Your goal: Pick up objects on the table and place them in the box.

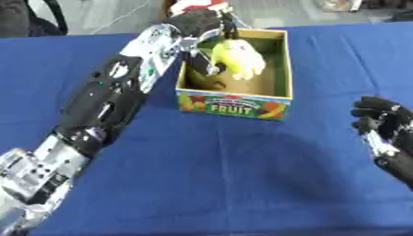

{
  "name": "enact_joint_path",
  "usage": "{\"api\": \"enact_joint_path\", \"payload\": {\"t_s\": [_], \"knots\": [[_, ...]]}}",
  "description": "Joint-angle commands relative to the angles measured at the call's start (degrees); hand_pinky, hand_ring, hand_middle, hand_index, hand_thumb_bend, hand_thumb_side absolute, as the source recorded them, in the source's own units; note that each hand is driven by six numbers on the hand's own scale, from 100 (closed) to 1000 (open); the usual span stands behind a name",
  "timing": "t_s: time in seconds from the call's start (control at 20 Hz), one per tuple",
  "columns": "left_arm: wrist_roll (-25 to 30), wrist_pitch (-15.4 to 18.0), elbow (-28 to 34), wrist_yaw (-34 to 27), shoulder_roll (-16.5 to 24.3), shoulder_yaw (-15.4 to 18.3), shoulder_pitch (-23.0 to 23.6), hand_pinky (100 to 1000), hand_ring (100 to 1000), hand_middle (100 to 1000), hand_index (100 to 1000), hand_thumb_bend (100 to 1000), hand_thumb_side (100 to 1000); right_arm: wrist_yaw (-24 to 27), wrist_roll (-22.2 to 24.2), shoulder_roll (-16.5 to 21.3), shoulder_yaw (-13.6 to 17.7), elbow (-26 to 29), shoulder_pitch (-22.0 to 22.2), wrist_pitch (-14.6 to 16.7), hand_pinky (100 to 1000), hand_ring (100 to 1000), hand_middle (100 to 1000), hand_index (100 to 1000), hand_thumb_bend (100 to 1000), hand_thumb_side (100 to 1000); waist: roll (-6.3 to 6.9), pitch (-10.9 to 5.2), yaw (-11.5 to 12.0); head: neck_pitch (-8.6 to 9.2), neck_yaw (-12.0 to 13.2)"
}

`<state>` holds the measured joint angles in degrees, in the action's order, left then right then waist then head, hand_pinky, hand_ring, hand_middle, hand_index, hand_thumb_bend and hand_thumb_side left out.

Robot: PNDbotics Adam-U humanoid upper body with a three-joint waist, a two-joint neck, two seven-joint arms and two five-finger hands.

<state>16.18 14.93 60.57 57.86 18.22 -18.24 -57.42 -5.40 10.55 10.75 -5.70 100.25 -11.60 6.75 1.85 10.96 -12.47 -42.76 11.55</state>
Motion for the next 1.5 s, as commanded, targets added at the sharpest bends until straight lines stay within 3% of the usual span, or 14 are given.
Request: {"api": "enact_joint_path", "payload": {"t_s": [0.05,0.15,0.2,0.25,0.4,0.45,0.55,0.75,0.9,1.2,1.5], "knots": [[-2.0,-0.4,1.5,0.4,1.1,0.6,-0.7,689,650,714,822,704,419,0.2,0.0,0.2,0.1,0.8,-0.7,0.1,735,794,764,832,100,380,-0.05,-0.72,0.1,0.41,-0.2],[-3.9,-1.8,2.6,-1.0,2.0,1.3,-0.3,685,658,730,825,770,499,0.2,0.1,0.2,0.1,0.8,-0.7,0.1,735,794,764,832,100,382,0.04,-0.70,0.3,0.44,-0.5],[-4.9,-2.6,3.4,-2.1,2.5,1.7,0.0,678,655,728,823,674,519,0.2,0.1,0.3,0.1,0.8,-0.7,0.1,735,794,764,832,100,389,0.08,-0.68,0.4,0.49,-0.5],[-5.8,-3.4,4.3,-3.4,3.1,2.1,0.5,676,653,726,822,762,505,0.2,0.0,0.3,0.2,0.8,-0.7,0.1,735,794,764,832,100,383,0.10,-0.66,0.5,0.52,-0.6],[-8.0,-6.3,9.3,-9.7,5.3,4.1,3.1,623,608,664,796,623,466,0.1,-0.2,0.3,0.4,0.8,-0.8,0.1,735,794,764,832,100,383,0.12,-0.53,0.8,0.60,-0.9],[-8.8,-7.5,11.8,-12.7,6.2,5.0,4.3,623,608,664,796,623,466,0.1,-0.3,0.3,0.4,0.8,-0.8,0.0,735,794,764,832,100,383,0.13,-0.46,0.9,0.61,-1.0],[-11.6,-10.1,18.5,-21.1,8.4,7.4,7.8,594,588,620,767,516,446,0.0,-0.4,0.4,0.6,0.9,-0.9,0.0,735,794,764,832,100,385,0.12,-0.29,1.6,0.70,-1.2],[-17.7,-13.0,32.3,-36.4,12.9,11.7,16.6,582,580,599,754,490,424,0.0,-0.9,0.5,1.0,1.0,-0.9,0.0,735,794,764,833,100,395,0.16,0.09,2.8,0.93,-1.5],[-21.4,-14.7,39.7,-41.8,14.2,14.9,23.0,571,570,587,746,471,409,-0.1,-1.2,0.5,1.2,1.0,-1.0,-0.2,734,794,764,832,100,399,0.16,0.34,3.4,1.09,-1.6],[-27.2,-14.4,48.1,-46.1,10.9,18.7,34.8,554,556,566,735,437,388,-0.1,-1.6,0.4,1.4,1.2,-1.2,-0.3,735,794,764,833,100,402,0.08,0.69,3.9,1.26,-1.3],[-28.5,-13.8,48.1,-47.8,4.1,19.6,43.2,542,552,558,731,411,383,-0.1,-1.7,0.1,1.5,1.3,-1.4,-0.3,734,794,764,833,100,405,-0.14,0.77,3.9,1.30,-0.4]]}}
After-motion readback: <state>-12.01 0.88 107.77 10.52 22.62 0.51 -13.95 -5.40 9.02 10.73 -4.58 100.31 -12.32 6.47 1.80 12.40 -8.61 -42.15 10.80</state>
